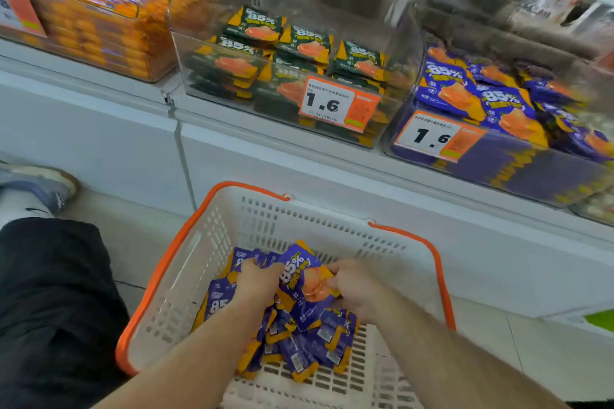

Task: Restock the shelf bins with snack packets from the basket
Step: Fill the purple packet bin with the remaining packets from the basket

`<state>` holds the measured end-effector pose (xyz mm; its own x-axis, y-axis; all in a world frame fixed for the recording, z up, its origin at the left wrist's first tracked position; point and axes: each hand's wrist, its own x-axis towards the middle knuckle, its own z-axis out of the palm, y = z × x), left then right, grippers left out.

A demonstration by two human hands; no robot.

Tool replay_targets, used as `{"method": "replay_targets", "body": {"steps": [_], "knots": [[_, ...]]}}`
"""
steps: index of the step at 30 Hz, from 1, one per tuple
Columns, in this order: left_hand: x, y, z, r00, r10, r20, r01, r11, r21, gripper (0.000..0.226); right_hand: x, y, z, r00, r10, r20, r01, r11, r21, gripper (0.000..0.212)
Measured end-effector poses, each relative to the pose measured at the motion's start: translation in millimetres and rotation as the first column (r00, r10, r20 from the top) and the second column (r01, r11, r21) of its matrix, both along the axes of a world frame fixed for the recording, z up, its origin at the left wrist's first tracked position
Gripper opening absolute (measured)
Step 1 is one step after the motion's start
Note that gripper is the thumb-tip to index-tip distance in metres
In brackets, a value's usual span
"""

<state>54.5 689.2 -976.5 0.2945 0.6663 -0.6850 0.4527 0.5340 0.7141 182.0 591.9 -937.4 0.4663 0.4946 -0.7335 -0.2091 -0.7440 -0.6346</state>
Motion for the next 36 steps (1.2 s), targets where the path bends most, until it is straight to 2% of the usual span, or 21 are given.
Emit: {"method": "replay_targets", "body": {"steps": [2, 4, 7, 8, 9, 10, 12, 14, 17, 19, 21, 23, 24, 25, 26, 27, 28, 32, 36], "knots": [[5, -3, 8, 0.981, 0.094, 0.169, -0.061, 0.980, -0.190, 0.053, 7, -3, 31, 1.000, -0.029, -0.012, 0.030, 0.996, 0.084, 0.019], [11, -7, 20, 0.901, 0.161, 0.402, -0.027, 0.947, -0.321, 0.037, 11, -7, 60, 0.998, -0.053, -0.016, 0.055, 0.983, 0.177, 0.020], [24, -11, 49, 0.773, 0.199, 0.602, -0.015, 0.955, -0.297, 0.036, 15, -15, 92, 0.992, -0.116, 0.059, 0.096, 0.960, 0.263, 0.025], [27, -11, 59, 0.753, 0.189, 0.630, -0.023, 0.965, -0.262, 0.036, 18, -18, 99, 0.972, -0.138, 0.189, 0.085, 0.961, 0.262, 0.022], [31, -11, 74, 0.740, 0.154, 0.655, -0.026, 0.979, -0.201, 0.032, 22, -21, 104, 0.910, -0.132, 0.394, 0.044, 0.973, 0.225, 0.019], [35, -11, 86, 0.728, 0.118, 0.676, -0.034, 0.990, -0.136, 0.030, 25, -25, 110, 0.805, -0.102, 0.585, -0.006, 0.984, 0.181, 0.021], [43, -11, 112, 0.707, 0.038, 0.706, -0.035, 0.999, -0.019, 0.030, 27, -32, 123, 0.599, -0.056, 0.799, -0.129, 0.978, 0.166, 0.037], [53, -15, 136, 0.690, -0.017, 0.723, -0.030, 0.998, 0.053, 0.033, 22, -37, 136, 0.457, -0.032, 0.889, -0.252, 0.954, 0.164, 0.050], [69, -26, 168, 0.665, -0.122, 0.737, 0.019, 0.989, 0.147, 0.037, 18, -41, 146, 0.295, -0.087, 0.951, -0.302, 0.936, 0.179, 0.071], [80, -35, 185, 0.650, -0.195, 0.735, 0.050, 0.975, 0.215, 0.038, 21, -43, 150, 0.237, -0.189, 0.953, -0.283, 0.925, 0.254, 0.075], [90, -42, 200, 0.624, -0.303, 0.721, 0.081, 0.942, 0.326, 0.035, 30, -47, 156, 0.219, -0.262, 0.940, -0.247, 0.917, 0.313, 0.072], [104, -41, 209, 0.610, -0.428, 0.667, 0.037, 0.856, 0.516, 0.028, 46, -52, 168, 0.202, -0.331, 0.922, -0.213, 0.904, 0.371, 0.070], [113, -35, 212, 0.653, -0.497, 0.572, -0.041, 0.730, 0.682, 0.025, 57, -54, 176, 0.189, -0.367, 0.911, -0.188, 0.897, 0.400, 0.066], [123, -27, 215, 0.732, -0.543, 0.411, -0.100, 0.511, 0.854, 0.031, 70, -55, 185, 0.181, -0.393, 0.902, -0.152, 0.894, 0.420, 0.063], [134, -16, 217, 0.818, -0.531, 0.222, -0.093, 0.258, 0.962, 0.046, 84, -55, 194, 0.176, -0.406, 0.897, -0.110, 0.897, 0.428, 0.060], [145, -4, 219, 0.881, -0.470, 0.063, -0.035, 0.067, 0.997, 0.061, 99, -54, 204, 0.173, -0.409, 0.896, -0.068, 0.903, 0.425, 0.059], [154, 5, 219, 0.909, -0.413, -0.046, 0.039, -0.026, 0.999, 0.070, 113, -53, 212, 0.175, -0.401, 0.899, -0.031, 0.911, 0.412, 0.059], [174, 23, 214, 0.875, -0.304, -0.377, 0.374, -0.071, 0.925, 0.089, 158, -40, 238, 0.259, -0.350, 0.900, 0.065, 0.936, 0.346, 0.059], [174, 26, 209, 0.862, -0.231, -0.451, 0.436, -0.115, 0.892, 0.096, 191, -21, 240, 0.299, -0.263, 0.917, 0.098, 0.965, 0.245, 0.067]]}}
